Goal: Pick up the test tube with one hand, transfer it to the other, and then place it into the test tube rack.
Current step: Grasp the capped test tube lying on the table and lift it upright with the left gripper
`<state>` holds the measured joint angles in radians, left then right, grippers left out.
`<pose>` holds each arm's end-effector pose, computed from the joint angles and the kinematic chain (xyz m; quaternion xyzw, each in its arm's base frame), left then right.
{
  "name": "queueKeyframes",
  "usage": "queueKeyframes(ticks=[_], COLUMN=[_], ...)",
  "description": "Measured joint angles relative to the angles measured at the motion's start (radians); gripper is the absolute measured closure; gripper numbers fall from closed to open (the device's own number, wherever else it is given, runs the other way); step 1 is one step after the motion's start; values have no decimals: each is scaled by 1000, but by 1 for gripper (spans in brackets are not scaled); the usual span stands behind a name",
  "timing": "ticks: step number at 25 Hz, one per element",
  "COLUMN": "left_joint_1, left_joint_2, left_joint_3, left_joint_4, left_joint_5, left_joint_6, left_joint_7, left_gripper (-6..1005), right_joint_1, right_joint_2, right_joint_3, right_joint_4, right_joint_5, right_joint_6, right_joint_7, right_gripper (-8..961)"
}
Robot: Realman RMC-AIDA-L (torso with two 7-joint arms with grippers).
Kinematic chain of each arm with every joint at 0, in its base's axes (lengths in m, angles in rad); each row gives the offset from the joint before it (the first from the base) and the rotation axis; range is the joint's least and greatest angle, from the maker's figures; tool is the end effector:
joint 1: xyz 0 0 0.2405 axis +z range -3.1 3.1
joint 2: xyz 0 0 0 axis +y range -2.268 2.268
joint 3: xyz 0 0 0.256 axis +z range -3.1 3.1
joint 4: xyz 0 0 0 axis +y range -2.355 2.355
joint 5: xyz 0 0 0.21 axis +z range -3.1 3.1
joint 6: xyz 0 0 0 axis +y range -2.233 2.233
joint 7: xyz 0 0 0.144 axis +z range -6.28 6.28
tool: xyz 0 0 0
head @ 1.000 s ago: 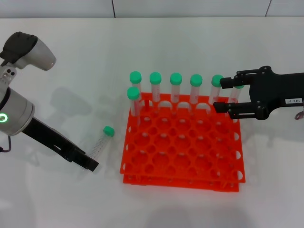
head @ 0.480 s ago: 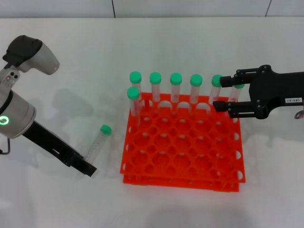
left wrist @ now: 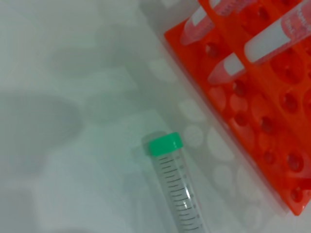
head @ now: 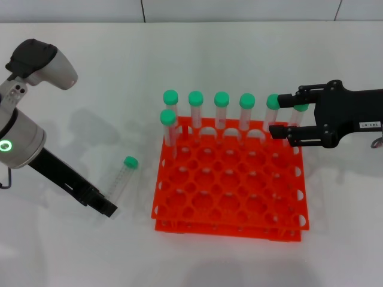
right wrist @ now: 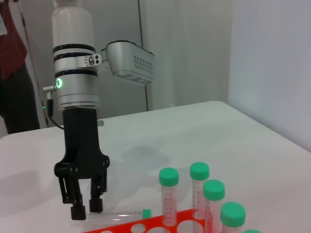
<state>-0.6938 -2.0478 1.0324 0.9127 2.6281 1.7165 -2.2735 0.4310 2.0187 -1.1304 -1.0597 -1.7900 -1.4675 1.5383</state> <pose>-0.2496 0.3366 0.0050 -0.8920 -0.4149 0.1787 0.0190 0.2093 0.3419 0.0257 -0.9709 0.0897 0.1769 0.1345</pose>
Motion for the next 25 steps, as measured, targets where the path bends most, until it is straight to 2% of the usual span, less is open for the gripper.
queueKeyframes(ticks=[9, 25], left_joint_1=[-11, -23], left_joint_2=[-2, -7], left_joint_3=[0, 0], left_joint_4=[0, -24], left_joint_5=[37, 51], left_joint_6=[0, -6], left_joint_7=[-10, -11], left_gripper=[593, 604], right_joint_1=[0, -2], right_joint_2=[0, 0], right_joint_3=[0, 3], right_joint_4=[5, 13], right_joint_5=[3, 14], right_joint_6=[4, 4], right_joint_7=[-9, -18], right_gripper=[320, 320])
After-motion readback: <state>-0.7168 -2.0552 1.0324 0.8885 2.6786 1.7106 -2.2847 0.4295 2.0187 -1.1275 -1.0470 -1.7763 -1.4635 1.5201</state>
